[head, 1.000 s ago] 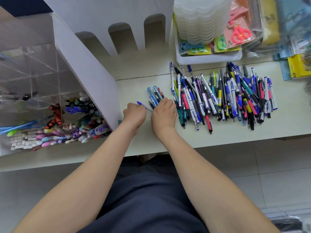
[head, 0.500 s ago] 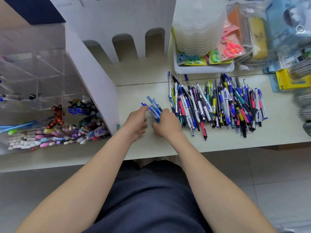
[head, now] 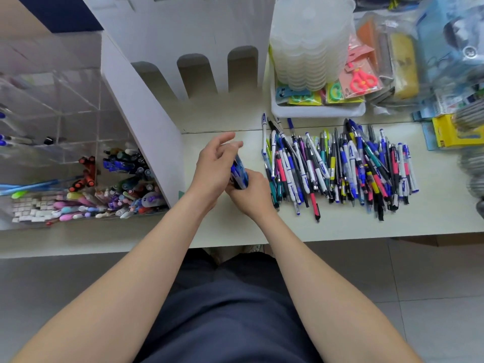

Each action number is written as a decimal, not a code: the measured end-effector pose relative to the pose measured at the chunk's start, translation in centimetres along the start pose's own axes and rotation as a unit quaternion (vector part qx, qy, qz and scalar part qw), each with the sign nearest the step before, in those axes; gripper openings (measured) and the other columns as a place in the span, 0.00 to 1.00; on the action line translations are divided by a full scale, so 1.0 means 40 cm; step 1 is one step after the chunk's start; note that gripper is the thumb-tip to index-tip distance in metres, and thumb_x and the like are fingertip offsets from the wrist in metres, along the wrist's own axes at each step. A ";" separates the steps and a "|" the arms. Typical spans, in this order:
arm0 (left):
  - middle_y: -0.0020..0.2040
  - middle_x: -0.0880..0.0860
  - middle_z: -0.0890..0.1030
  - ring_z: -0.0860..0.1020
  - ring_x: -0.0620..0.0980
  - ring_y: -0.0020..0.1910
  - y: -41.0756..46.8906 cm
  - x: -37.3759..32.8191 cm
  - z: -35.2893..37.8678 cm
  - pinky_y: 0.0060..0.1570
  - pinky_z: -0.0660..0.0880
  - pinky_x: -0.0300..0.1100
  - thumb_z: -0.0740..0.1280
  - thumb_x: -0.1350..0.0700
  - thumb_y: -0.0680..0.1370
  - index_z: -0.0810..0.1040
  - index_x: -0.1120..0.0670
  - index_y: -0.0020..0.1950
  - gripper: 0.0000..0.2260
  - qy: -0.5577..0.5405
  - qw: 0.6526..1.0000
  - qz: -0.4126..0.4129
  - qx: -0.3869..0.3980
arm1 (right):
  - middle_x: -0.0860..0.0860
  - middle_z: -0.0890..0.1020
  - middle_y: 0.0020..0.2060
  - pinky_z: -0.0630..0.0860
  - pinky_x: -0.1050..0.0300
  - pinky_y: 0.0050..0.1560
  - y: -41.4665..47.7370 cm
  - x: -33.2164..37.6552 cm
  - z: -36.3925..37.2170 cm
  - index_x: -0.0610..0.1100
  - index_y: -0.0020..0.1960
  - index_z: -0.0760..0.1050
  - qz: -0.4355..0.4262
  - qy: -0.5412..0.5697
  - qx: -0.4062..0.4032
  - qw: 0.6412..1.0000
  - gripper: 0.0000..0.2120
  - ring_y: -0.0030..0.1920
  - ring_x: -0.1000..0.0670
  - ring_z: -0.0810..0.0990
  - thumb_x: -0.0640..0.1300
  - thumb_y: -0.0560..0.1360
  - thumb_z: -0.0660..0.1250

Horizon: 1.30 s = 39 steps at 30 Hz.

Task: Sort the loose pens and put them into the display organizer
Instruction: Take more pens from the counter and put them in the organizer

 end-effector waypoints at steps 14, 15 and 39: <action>0.55 0.51 0.82 0.81 0.50 0.51 -0.070 0.143 -0.079 0.55 0.78 0.49 0.57 0.57 0.86 0.83 0.47 0.54 0.14 -0.029 0.991 -0.066 -0.115 | 0.50 0.76 0.32 0.69 0.54 0.33 0.045 0.001 -0.019 0.39 0.40 0.74 -0.161 0.011 -0.107 0.981 0.11 0.32 0.47 0.73 0.42 0.72 0.75; 0.56 0.51 0.82 0.81 0.50 0.51 -0.074 0.144 -0.075 0.57 0.79 0.51 0.57 0.57 0.86 0.82 0.46 0.53 0.14 -0.031 0.990 -0.070 -0.114 | 0.50 0.76 0.32 0.70 0.53 0.33 0.046 -0.005 -0.015 0.39 0.41 0.74 -0.155 0.006 -0.102 0.983 0.10 0.32 0.47 0.74 0.39 0.71 0.75; 0.56 0.64 0.80 0.78 0.65 0.53 -0.254 -0.071 -0.060 0.51 0.72 0.59 0.74 0.50 0.78 0.85 0.55 0.58 0.12 -0.246 0.952 -0.088 0.162 | 0.45 0.81 0.49 0.77 0.55 0.26 -0.284 0.387 -0.067 0.58 0.67 0.56 -0.067 0.008 0.110 0.992 0.33 0.30 0.46 0.82 0.44 0.74 0.74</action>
Point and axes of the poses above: each hand's wrist, its own y-axis towards the middle knuckle, its own z-axis out of the palm, x = y × z, the point moved 9 cm from there along y, towards the middle knuckle
